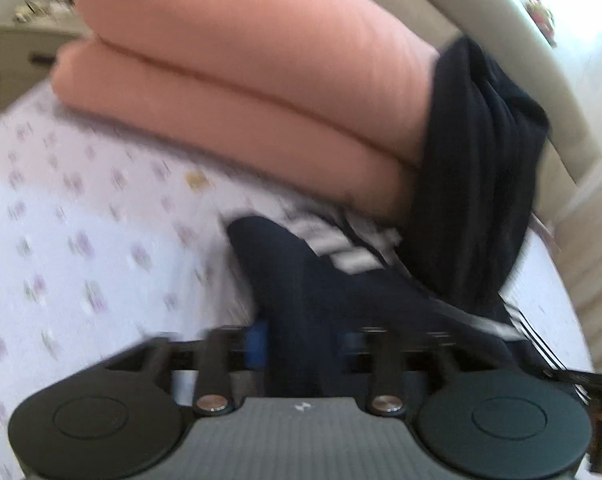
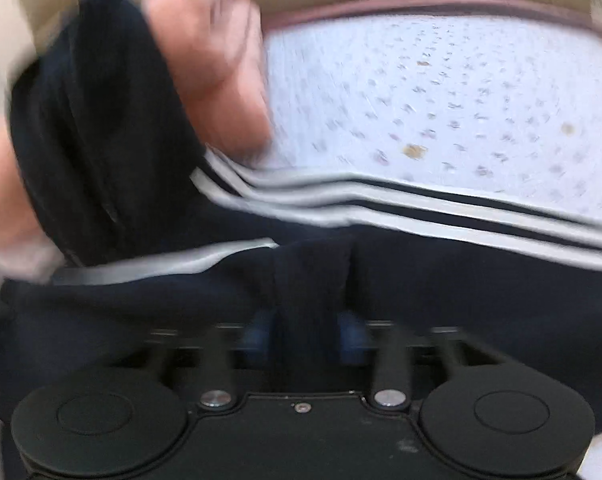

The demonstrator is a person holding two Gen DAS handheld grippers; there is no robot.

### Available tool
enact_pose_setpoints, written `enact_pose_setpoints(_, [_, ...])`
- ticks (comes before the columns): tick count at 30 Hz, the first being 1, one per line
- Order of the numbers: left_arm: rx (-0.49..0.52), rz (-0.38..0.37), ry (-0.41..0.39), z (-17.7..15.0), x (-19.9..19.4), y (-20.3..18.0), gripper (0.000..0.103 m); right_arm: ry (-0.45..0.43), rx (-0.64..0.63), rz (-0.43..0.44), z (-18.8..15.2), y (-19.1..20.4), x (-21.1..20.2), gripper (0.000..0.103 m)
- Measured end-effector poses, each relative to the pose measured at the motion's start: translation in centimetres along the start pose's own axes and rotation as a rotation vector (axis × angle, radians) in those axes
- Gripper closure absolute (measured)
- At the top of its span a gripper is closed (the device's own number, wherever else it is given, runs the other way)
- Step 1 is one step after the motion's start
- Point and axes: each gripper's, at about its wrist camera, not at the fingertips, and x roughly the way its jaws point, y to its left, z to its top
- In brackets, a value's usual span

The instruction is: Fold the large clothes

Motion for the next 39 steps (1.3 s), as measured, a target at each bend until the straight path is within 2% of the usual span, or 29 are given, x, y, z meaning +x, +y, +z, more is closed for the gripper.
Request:
enact_pose_setpoints(1, [0.016,-0.017,0.023,-0.6,-0.3,-0.4,0.020,-0.013,-0.048,-0.042,-0.6,0.4,-0.6,0.018])
enact_pose_setpoints(2, [0.045,-0.023,0.054,-1.5,-0.6,-0.8,0.015,-0.038,-0.076,-0.050,-1.3,0.3,-1.4,0.017])
enact_pose_setpoints(4, [0.096,0.042,0.145,-3.4,-0.7,-1.7,0.019,-0.062,-0.122,-0.022,-2.8,0.6,-2.7,0.005])
enact_pose_setpoints(6, [0.194,0.119,0.158,-5.3,-1.5,-2.7,0.020,-0.054,-0.188,-0.028,-4.2,1.0,-3.0,0.003])
enact_pose_setpoints(8, [0.228,0.168,0.169,-6.0,-1.9,-3.1,0.020,0.007,-0.266,-0.097,-5.1,1.3,-2.1,0.003])
enact_pose_setpoints(9, [0.220,0.186,0.169,-6.3,-2.2,-2.9,0.020,0.031,-0.276,-0.134,-5.4,1.2,-1.5,0.001])
enact_pose_setpoints(12, [0.167,0.219,0.199,-6.2,-3.0,-2.7,0.018,-0.025,-0.156,-0.077,-6.7,-0.5,-2.0,0.000])
enact_pose_setpoints(14, [0.115,0.226,0.223,-6.1,-3.7,-2.9,0.017,-0.059,-0.165,-0.064,-7.5,-0.7,-2.2,0.000])
enact_pose_setpoints(17, [0.003,0.148,0.231,-5.9,-5.6,-3.3,0.017,-0.070,-0.190,-0.052,-8.1,-1.2,-3.1,0.000])
enact_pose_setpoints(19, [-0.022,0.129,0.230,-5.6,-6.8,-4.4,0.016,-0.082,-0.126,0.001,-7.5,-2.0,-3.9,0.000])
enact_pose_setpoints(21, [-0.002,0.160,0.221,-5.3,-7.7,-6.0,0.016,-0.116,0.007,0.074,-7.5,-4.1,-6.1,0.000])
enact_pose_setpoints(25, [0.065,0.128,0.174,-4.7,-8.9,-9.1,0.007,-0.164,0.327,0.190,-9.2,-12.0,-9.0,0.000])
enact_pose_setpoints(27, [0.079,0.141,0.177,-4.9,-8.6,-10.2,0.008,-0.164,0.428,0.155,-10.3,-16.1,-9.7,0.006])
enact_pose_setpoints(30, [0.078,0.138,0.199,-5.0,-7.5,-11.6,0.009,-0.206,0.473,0.017,-11.5,-20.8,-10.4,0.008])
enact_pose_setpoints(35, [0.082,0.130,0.206,-4.8,-6.6,-13.8,0.010,-0.259,0.594,-0.028,-13.0,-26.6,-9.6,0.008])
enact_pose_setpoints(39, [0.102,0.126,0.204,-4.9,-5.8,-15.4,0.010,-0.355,0.576,-0.081,-11.9,-28.6,-7.5,0.009])
